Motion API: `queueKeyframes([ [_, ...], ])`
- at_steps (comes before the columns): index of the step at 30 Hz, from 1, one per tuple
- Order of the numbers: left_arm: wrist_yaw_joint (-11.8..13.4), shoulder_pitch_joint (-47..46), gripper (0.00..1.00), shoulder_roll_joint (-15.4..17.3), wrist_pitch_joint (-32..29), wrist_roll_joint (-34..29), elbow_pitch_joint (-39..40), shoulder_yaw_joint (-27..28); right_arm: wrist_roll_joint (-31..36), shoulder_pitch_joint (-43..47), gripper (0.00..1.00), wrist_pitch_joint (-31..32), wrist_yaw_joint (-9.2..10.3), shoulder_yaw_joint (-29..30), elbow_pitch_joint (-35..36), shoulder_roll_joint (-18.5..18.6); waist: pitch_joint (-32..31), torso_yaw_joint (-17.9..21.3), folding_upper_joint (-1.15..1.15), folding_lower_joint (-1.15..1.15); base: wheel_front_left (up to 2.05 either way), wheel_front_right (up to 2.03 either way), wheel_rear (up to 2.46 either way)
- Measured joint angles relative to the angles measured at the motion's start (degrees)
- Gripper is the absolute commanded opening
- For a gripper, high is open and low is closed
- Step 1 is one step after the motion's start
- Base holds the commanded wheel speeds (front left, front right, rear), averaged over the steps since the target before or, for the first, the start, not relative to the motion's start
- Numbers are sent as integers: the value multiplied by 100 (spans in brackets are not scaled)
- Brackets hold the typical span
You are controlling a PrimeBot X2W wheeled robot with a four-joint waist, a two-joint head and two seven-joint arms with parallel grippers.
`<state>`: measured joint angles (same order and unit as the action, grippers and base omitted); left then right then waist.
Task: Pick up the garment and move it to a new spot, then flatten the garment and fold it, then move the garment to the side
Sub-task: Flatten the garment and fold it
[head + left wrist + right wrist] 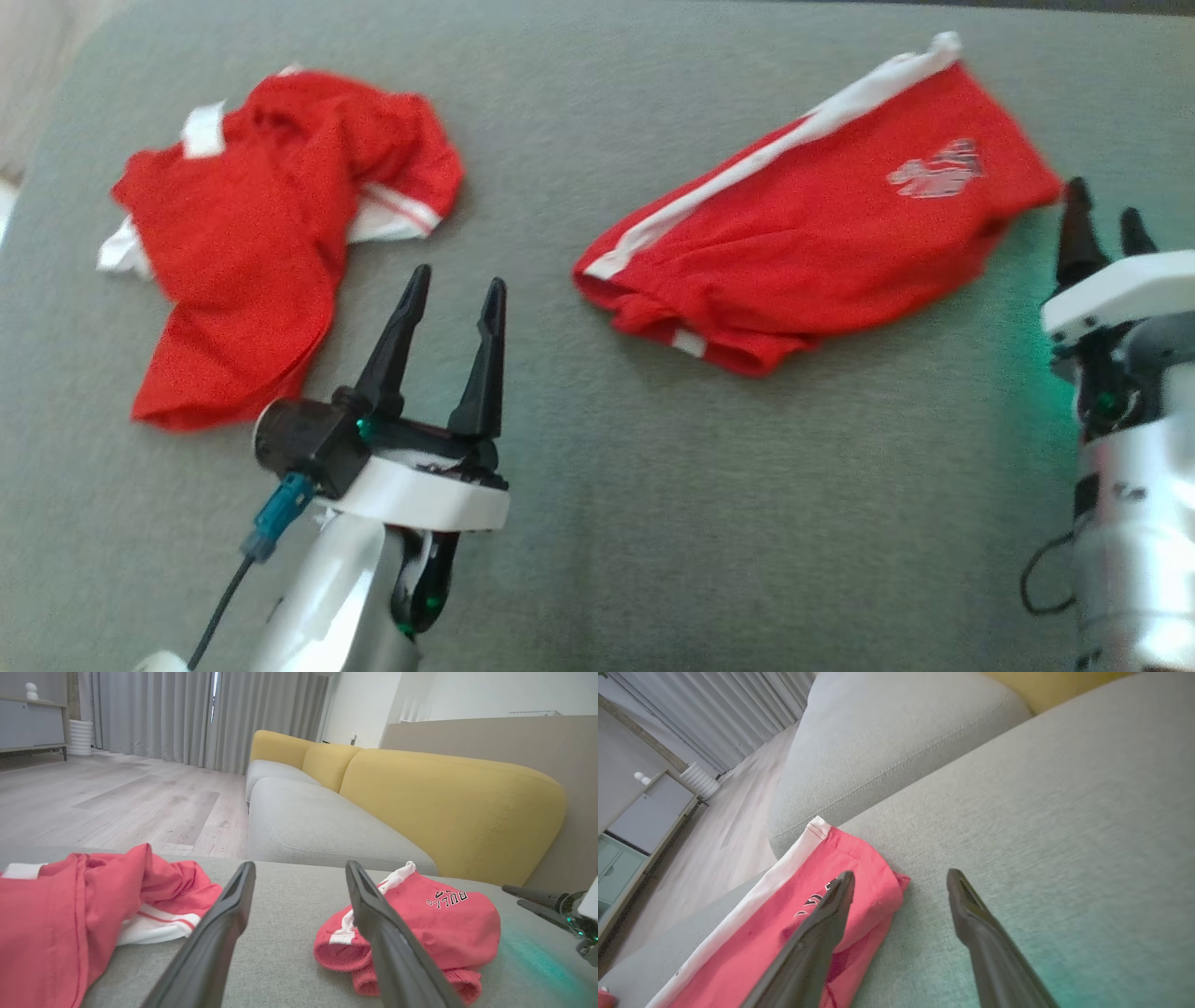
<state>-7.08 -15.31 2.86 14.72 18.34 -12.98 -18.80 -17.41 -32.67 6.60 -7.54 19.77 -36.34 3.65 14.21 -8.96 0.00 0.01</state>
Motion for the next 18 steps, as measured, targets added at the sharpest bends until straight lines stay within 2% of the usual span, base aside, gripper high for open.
queueKeyframes([
  [3,-1,-90,100,-11,-1,136,-9,-119,102,-354,100,154,0,425,-490,12,157,-229,0,0,0,0,0],
  [7,-1,-144,100,-14,0,186,-9,-188,345,-737,100,305,0,684,-1045,23,339,-472,0,0,0,0,0],
  [11,0,-224,100,-15,0,238,-11,-214,682,-989,100,308,0,853,-1391,186,442,-630,0,-1,0,0,0],
  [17,3,-232,100,-18,0,237,-7,-249,957,-1301,100,350,0,870,-1800,310,516,-671,0,-2,0,0,0],
  [18,3,-233,100,-18,-1,237,-7,-259,984,-1345,73,352,0,862,-1852,326,528,-670,0,-2,0,0,0],
])
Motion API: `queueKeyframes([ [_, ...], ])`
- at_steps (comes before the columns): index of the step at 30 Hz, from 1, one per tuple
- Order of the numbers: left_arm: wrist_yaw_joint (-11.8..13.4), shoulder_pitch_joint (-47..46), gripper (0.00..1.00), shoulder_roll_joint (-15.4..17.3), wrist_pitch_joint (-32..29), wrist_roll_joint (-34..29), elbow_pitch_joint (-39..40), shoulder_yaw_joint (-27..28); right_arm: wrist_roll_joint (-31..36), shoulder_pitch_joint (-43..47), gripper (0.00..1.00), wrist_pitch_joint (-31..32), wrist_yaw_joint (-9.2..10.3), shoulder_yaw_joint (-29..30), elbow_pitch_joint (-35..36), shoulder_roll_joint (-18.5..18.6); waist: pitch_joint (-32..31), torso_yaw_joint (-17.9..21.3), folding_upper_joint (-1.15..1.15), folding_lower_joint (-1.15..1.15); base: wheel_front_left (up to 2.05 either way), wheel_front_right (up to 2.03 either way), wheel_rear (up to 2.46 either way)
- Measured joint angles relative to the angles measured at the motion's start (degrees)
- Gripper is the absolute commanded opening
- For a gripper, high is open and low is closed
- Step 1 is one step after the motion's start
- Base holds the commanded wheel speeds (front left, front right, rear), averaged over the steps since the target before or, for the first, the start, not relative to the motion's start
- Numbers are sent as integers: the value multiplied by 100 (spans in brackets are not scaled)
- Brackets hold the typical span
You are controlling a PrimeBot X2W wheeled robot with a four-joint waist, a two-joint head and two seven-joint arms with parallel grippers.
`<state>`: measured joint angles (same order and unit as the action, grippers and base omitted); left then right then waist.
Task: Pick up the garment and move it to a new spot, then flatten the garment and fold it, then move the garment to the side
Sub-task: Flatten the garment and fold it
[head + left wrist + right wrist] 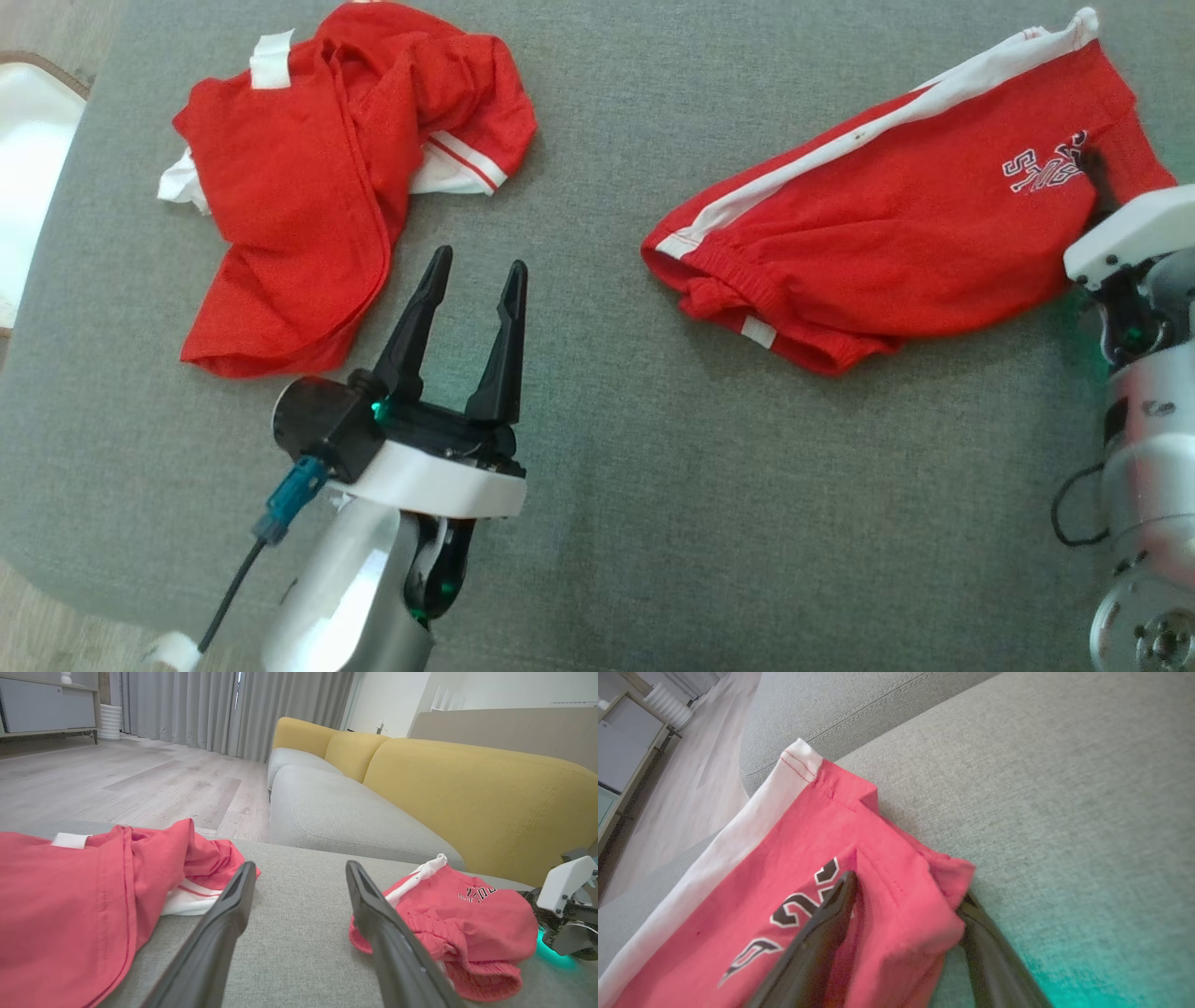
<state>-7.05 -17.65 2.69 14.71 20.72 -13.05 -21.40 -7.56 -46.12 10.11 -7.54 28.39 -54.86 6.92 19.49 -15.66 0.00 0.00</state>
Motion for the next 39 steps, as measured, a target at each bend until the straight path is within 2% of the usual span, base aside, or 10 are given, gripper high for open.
queueKeyframes([
  [1,0,-3,100,0,1,0,0,-13,10,-48,0,0,0,-24,-55,25,9,3,0,0,0,0,0],
  [8,5,-27,100,-4,1,55,-2,19,0,-140,0,-220,0,-243,-244,59,-2,87,0,1,0,0,0],
  [13,3,-23,100,-4,1,65,-2,99,-665,-110,0,-469,0,-367,-265,-103,-154,298,0,1,0,0,0],
  [18,-1,87,100,-4,1,141,-1,156,-1129,160,0,-626,0,-453,229,-58,-347,562,0,0,0,0,0],
  [21,-2,195,100,-3,0,141,2,244,-1220,519,0,-760,0,-348,506,-2,-494,722,0,0,0,0,0],
  [25,-3,320,100,-3,0,141,31,279,-1213,1021,0,-953,0,97,832,1,-698,926,0,0,0,0,0],
  [30,-4,494,100,-1,0,130,55,307,-1199,1568,0,-1115,0,510,1282,-200,-904,1160,0,-1,0,0,0],
  [39,-10,626,100,-1,0,38,92,365,-1323,1964,0,-1230,0,510,1636,-404,-1004,1420,0,0,0,0,0],
])
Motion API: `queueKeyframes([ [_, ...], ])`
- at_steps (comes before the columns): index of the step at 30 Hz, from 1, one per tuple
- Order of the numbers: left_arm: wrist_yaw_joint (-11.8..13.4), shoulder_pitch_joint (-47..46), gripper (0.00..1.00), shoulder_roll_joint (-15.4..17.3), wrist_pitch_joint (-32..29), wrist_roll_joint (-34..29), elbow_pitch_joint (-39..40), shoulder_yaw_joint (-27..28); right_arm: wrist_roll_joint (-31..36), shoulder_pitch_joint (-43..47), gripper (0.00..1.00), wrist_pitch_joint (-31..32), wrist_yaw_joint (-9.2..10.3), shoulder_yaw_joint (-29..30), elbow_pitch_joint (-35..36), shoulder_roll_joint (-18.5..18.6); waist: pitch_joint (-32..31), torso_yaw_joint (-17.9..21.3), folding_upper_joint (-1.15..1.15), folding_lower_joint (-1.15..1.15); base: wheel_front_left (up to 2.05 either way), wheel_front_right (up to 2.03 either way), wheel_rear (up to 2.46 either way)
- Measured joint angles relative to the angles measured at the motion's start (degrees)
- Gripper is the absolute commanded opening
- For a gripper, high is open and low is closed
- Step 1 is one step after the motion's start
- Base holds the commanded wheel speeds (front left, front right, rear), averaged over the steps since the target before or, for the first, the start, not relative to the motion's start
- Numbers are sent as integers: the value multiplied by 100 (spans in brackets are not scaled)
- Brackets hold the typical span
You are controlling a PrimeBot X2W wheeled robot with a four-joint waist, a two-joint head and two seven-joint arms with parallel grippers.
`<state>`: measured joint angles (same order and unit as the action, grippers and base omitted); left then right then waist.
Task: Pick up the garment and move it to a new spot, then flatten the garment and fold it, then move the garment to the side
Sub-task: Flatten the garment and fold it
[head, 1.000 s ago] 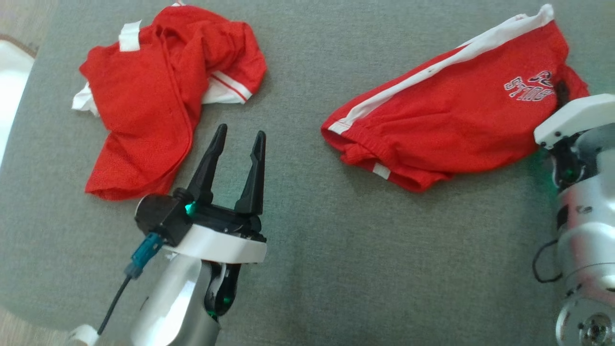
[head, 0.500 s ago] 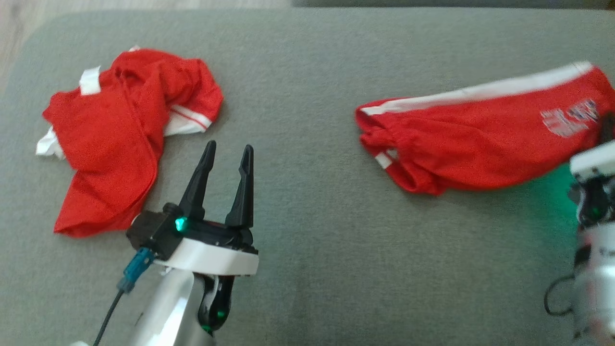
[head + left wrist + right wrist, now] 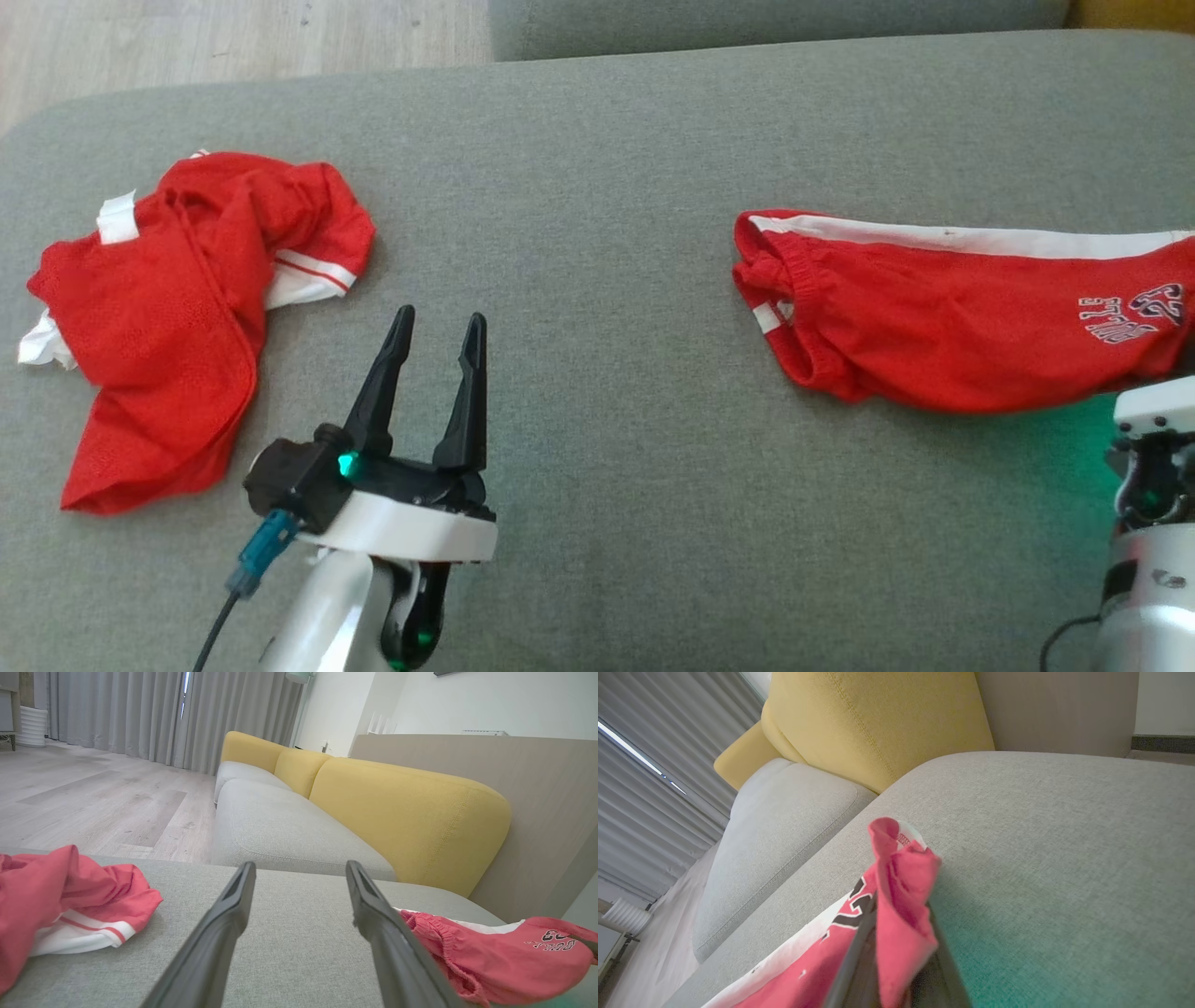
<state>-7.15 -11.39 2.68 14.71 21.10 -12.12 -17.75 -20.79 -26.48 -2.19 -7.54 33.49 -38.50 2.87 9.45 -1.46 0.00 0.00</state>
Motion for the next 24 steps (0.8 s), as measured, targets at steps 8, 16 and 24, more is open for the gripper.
queueKeyframes([
  [8,0,1,100,0,1,-1,-33,23,-372,5,0,-169,0,-363,154,-21,-100,-40,0,0,0,0,0],
  [16,-1,69,100,0,1,-93,-97,16,-984,6,0,-244,0,-1174,442,-22,-297,-159,0,0,0,0,0],
  [24,-1,252,100,2,0,-93,-155,-30,-1625,143,0,-305,0,-2180,669,-18,-495,-409,0,0,0,0,0],
])
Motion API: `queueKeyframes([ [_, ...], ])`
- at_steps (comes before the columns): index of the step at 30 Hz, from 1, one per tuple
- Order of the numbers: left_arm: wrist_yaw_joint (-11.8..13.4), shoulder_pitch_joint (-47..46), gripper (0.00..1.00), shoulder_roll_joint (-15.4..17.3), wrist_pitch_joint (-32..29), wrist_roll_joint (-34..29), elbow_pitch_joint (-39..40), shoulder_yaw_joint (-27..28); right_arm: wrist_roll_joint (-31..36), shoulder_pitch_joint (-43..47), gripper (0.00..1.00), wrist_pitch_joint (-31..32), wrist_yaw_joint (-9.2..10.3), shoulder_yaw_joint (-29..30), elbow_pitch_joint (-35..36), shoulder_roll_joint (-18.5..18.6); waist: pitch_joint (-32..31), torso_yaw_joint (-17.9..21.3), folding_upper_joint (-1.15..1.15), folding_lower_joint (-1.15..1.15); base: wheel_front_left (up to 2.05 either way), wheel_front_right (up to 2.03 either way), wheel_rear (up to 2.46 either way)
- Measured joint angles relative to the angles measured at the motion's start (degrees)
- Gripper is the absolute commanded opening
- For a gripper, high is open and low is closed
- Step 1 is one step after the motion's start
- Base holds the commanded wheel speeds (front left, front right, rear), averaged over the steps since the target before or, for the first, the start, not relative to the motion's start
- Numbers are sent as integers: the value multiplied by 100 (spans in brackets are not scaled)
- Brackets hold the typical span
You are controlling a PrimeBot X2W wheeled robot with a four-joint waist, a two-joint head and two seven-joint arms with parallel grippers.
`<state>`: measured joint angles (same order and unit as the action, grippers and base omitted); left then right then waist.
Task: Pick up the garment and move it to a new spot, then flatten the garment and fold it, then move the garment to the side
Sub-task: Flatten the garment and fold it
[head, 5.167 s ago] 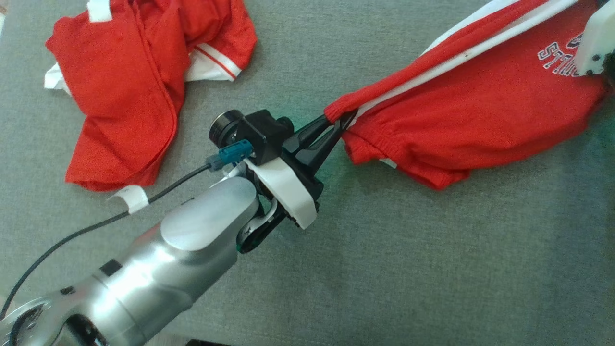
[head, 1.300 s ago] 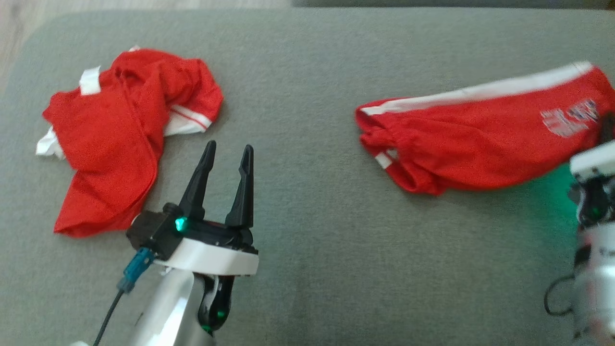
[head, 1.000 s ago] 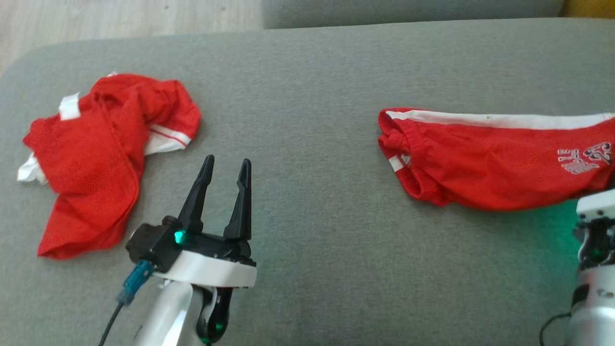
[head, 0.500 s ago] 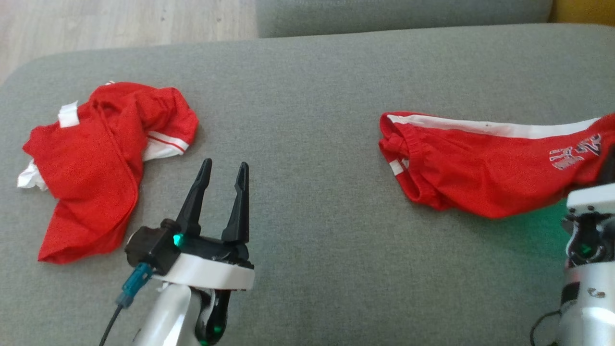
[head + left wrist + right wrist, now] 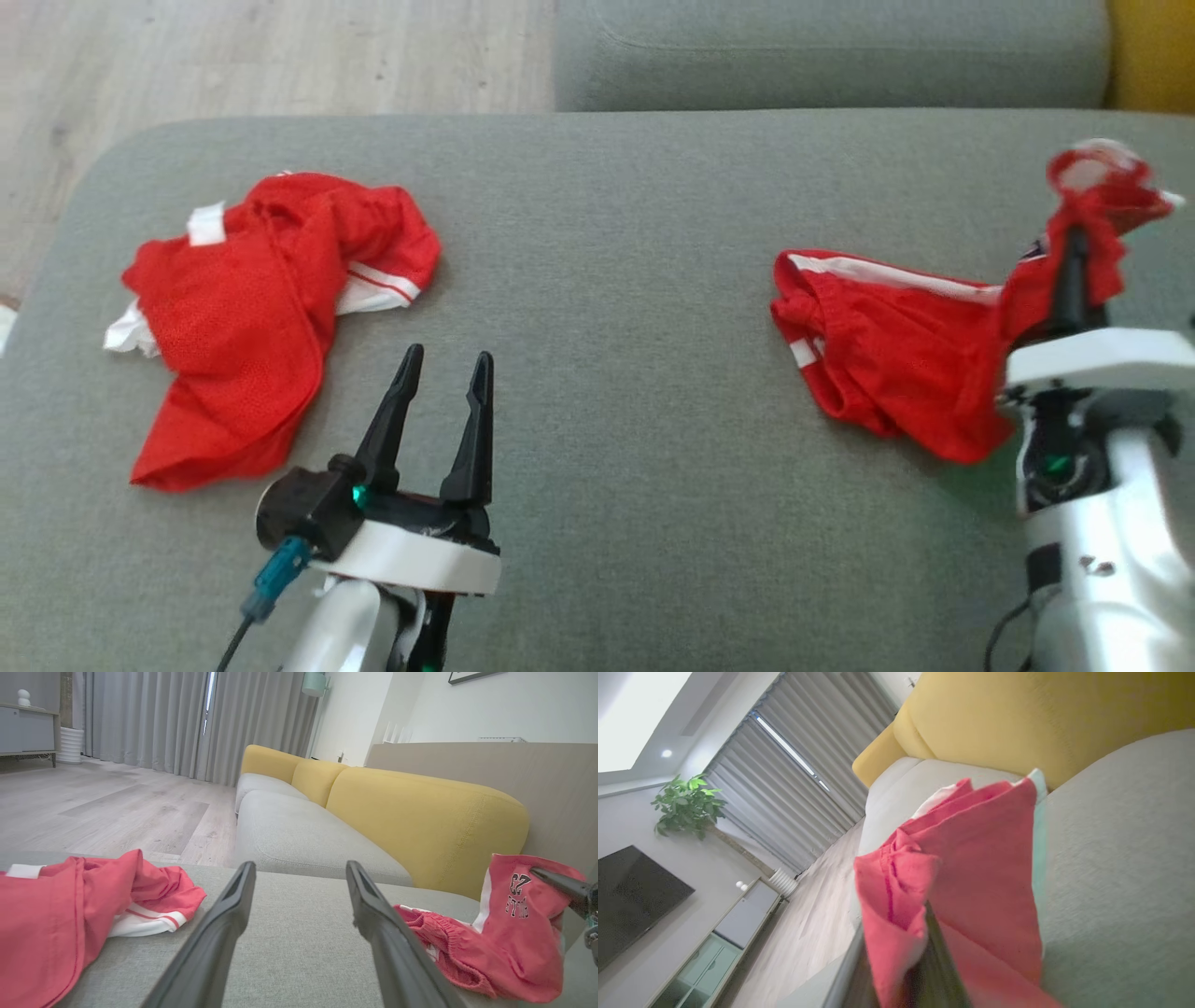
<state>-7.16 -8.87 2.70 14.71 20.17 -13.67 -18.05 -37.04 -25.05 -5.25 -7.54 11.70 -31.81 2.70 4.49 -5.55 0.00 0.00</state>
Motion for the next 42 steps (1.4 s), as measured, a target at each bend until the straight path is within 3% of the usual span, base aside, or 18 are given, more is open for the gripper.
queueKeyframes([
  [14,2,270,100,4,0,0,-43,20,-315,491,0,74,0,-1417,-34,4,-181,-304,0,0,0,0,0],
  [26,3,311,100,5,0,0,-71,135,-339,861,0,603,0,-2579,-154,259,-133,-206,0,1,0,0,0],
  [27,3,311,100,5,0,1,-76,134,-338,861,45,651,0,-2697,-204,302,-124,-189,0,1,0,0,0],
  [28,3,310,100,5,0,2,-82,134,-331,860,100,653,0,-2814,-259,343,-114,-170,0,1,0,0,0],
  [36,11,168,100,7,0,146,-134,99,-146,803,100,399,0,-3821,-357,593,-71,31,0,1,0,0,0],
  [42,10,-31,100,5,0,19,-78,102,-52,792,100,-344,0,-3744,152,882,-103,295,0,1,0,0,0],
])
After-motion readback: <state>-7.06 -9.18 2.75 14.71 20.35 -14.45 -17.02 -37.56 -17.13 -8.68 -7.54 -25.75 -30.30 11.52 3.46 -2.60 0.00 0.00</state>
